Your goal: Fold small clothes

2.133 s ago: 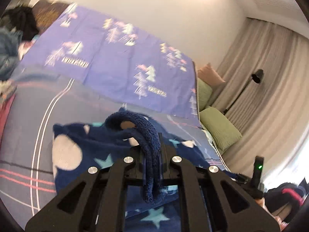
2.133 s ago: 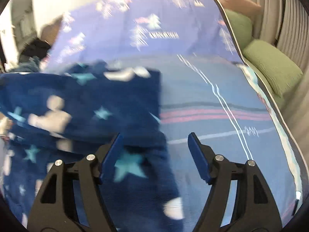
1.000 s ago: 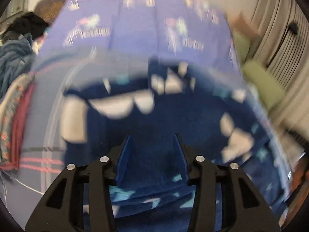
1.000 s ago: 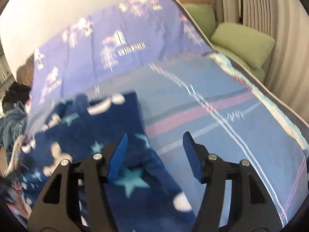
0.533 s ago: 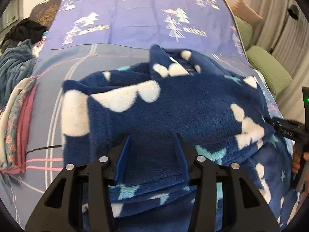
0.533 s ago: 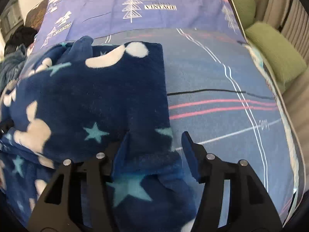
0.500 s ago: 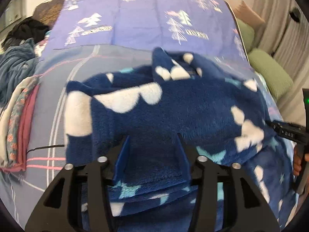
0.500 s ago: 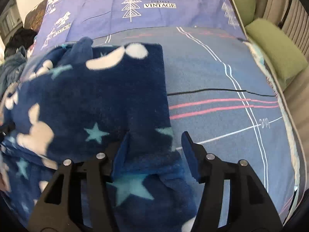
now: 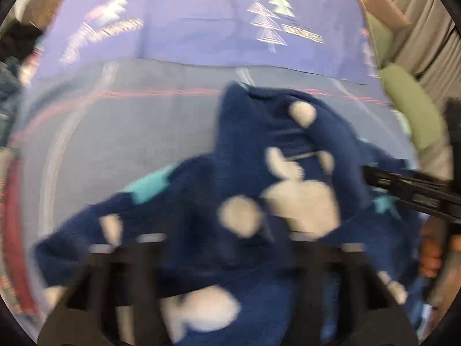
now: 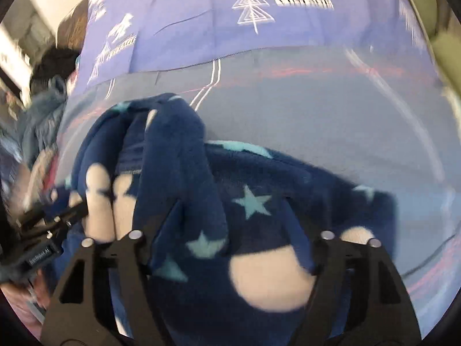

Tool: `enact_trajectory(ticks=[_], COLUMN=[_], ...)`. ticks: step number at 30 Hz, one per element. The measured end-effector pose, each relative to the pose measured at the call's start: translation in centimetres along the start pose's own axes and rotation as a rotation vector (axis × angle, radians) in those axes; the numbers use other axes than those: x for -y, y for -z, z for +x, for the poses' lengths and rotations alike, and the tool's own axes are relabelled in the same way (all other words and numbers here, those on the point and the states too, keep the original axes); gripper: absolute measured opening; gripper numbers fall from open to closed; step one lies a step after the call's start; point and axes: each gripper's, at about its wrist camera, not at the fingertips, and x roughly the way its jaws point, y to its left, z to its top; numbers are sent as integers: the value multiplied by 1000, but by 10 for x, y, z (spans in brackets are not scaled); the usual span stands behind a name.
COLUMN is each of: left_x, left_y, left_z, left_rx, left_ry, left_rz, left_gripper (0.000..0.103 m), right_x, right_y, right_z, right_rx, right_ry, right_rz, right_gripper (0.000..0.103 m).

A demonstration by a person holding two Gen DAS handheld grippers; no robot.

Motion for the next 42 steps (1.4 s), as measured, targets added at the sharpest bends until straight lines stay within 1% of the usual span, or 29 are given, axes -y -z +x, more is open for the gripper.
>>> enact_trajectory(ticks=[1, 2, 3, 4, 5, 6, 8, 10, 11, 12, 13, 14, 15, 16, 17, 18, 21, 22, 23, 24, 27, 28, 30, 32, 34, 36, 38, 40, 42], left_x=[3, 6, 6, 4, -2, -7, -7, 5, 8, 12, 14, 16, 17, 19, 22, 25, 31, 32, 32, 31, 24, 23, 21, 18, 14, 11, 9, 5, 1], left_y=[1, 2, 5, 8, 12, 17, 22, 24, 24, 25, 22, 26, 33, 43, 52, 69, 118, 135, 159, 174, 220, 234, 264, 288, 303, 312, 322, 333, 340], left_z=[-2, -5, -6, -6, -5, -4, -5, -10, -14, -22, -29, -46, -65, -84, -98, -114, -138, -142, -148, -152, -161, -166, -175, -188, -197, -204, -211, -219, -222], left_rx=[14, 27, 36, 42, 49, 58, 77, 109, 118, 130, 142, 171, 209, 250, 280, 307, 314, 309, 293, 283, 247, 246, 255, 266, 265, 268, 273, 284, 287], left_ry=[11, -12, -34, -66, -108, -99, -105, -169, -195, -219, -221, -205, -181, -154, -138, -118, -74, -67, -52, -39, -16, -20, -39, -45, -44, -66, -85, -81, -75], left_rz=[10, 36, 54, 57, 54, 49, 59, 110, 127, 137, 133, 120, 106, 101, 107, 126, 170, 174, 176, 171, 152, 150, 133, 116, 107, 104, 100, 76, 49], left_gripper=[12, 10, 9, 10, 10, 10, 11, 15, 17, 17, 19, 24, 30, 44, 49, 49, 49, 49, 49, 49, 50, 51, 64, 64, 64, 64, 65, 65, 65], right_x=[-2, -7, -8, -5, -2, 5, 15, 13, 16, 16, 19, 23, 24, 27, 29, 31, 36, 36, 38, 39, 26, 22, 9, -2, -11, -18, -22, -29, -33], right_y=[2, 6, 8, 12, 14, 14, 20, 23, 27, 30, 40, 50, 64, 82, 103, 123, 187, 213, 226, 246, 302, 314, 343, 362, 380, 398, 410, 422, 430], right_z=[-3, -7, -10, -13, -9, -3, -2, -13, -24, -37, -59, -76, -93, -109, -126, -137, -162, -169, -173, -179, -190, -195, -203, -207, -208, -212, -217, -221, -221], right_rx=[37, 55, 74, 95, 95, 88, 105, 117, 130, 157, 198, 220, 242, 255, 257, 247, 196, 172, 154, 134, 61, 45, 3, -40, -78, -110, -129, -139, -139], right_ry=[2, 4, 7, 36, 97, 168, 145, 107, 88, 67, 35, 18, 3, -10, -29, -52, -156, -206, -239, -281, -418, -447, -523, -560, -572, -592, -620, -628, -606], right_rz=[-21, -57, -80, -80, -78, -67, -49, -68, -49, -26, -13, -20, -36, -55, -77, -94, -117, -114, -114, -116, -136, -144, -167, -187, -196, -209, -220, -246, -256], right_gripper=[42, 18, 11, 7, 2, 0, 0, 0, 1, 5, 8, 9, 13, 21, 22, 23, 23, 23, 23, 23, 23, 25, 31, 35, 36, 37, 43, 54, 55])
